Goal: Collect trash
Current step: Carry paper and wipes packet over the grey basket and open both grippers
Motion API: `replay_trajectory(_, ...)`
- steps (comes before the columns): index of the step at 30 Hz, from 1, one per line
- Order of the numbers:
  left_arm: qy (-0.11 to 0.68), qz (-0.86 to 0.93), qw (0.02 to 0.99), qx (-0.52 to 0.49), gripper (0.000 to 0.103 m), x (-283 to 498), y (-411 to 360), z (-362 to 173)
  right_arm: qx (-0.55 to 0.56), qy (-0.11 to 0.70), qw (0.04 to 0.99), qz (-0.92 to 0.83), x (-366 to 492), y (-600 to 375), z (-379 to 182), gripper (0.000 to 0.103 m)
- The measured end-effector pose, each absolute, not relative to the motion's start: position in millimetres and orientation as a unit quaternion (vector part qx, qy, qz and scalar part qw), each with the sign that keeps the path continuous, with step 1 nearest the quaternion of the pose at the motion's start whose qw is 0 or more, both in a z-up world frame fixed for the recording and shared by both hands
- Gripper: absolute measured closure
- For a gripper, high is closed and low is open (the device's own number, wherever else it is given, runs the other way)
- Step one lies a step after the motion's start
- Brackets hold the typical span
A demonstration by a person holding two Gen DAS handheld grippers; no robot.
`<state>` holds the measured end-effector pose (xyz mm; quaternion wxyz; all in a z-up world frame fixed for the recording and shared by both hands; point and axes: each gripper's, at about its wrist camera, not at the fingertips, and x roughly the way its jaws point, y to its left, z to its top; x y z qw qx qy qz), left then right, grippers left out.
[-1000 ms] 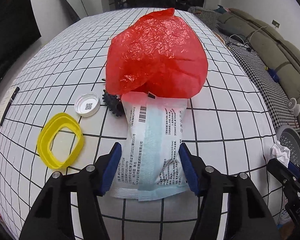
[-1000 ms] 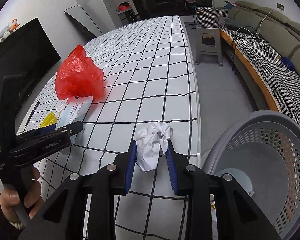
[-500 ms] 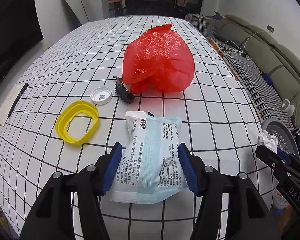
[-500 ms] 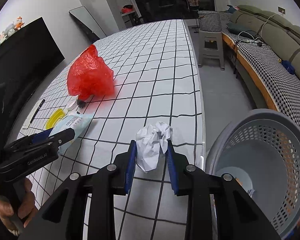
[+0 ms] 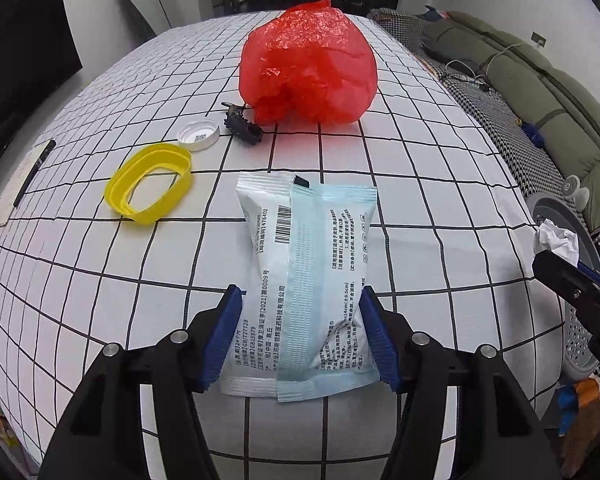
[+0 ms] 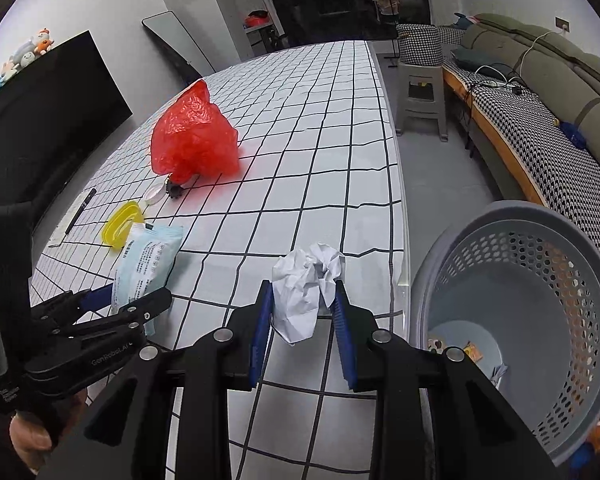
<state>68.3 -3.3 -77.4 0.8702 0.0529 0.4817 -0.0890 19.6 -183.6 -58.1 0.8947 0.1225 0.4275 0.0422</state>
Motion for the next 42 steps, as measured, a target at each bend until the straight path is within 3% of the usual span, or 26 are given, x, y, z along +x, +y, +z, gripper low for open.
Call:
replay_trajectory(4,0.478,-0.082,0.873,0.057,0.029,71.6,-4.4,-77.2,0.123,0.426,0.895,0.041,19.3,-184.6,-56.8,0.074)
replay_trajectory(8,0.477,-0.081,0.874,0.051,0.028,78.6,-4.0,-76.9,0.123,0.428,0.894,0.041,20.3,-184.9,-58.1,0.074)
replay_trajectory(10,0.48,-0.082,0.872,0.046,0.031,80.8,-2.5,-79.1,0.123,0.429,0.894,0.041,20.3,-184.9,-58.6,0.074)
replay_trajectory(12,0.481,-0.084,0.871,0.046,0.045,80.7,-2.1,-80.4,0.123,0.429,0.894,0.041,20.5,-184.7,-58.7,0.074)
replay_trajectory(15,0.481,-0.09,0.871,0.043,0.051,79.8,-0.8,-78.4,0.124,0.43,0.893,0.04,21.1,-185.2,-59.5,0.074)
replay_trajectory(29,0.437,-0.114,0.891,0.041,0.052,58.1,-14.6,-39.8,0.124,0.42,0.899,0.033,11.6,-192.0,-49.0,0.074)
replay_trajectory(42,0.416,-0.205,0.882,0.08,0.052,36.4,-112.4,-23.5,0.156,0.402,0.901,-0.044,-35.5,-272.7,-40.2,0.074)
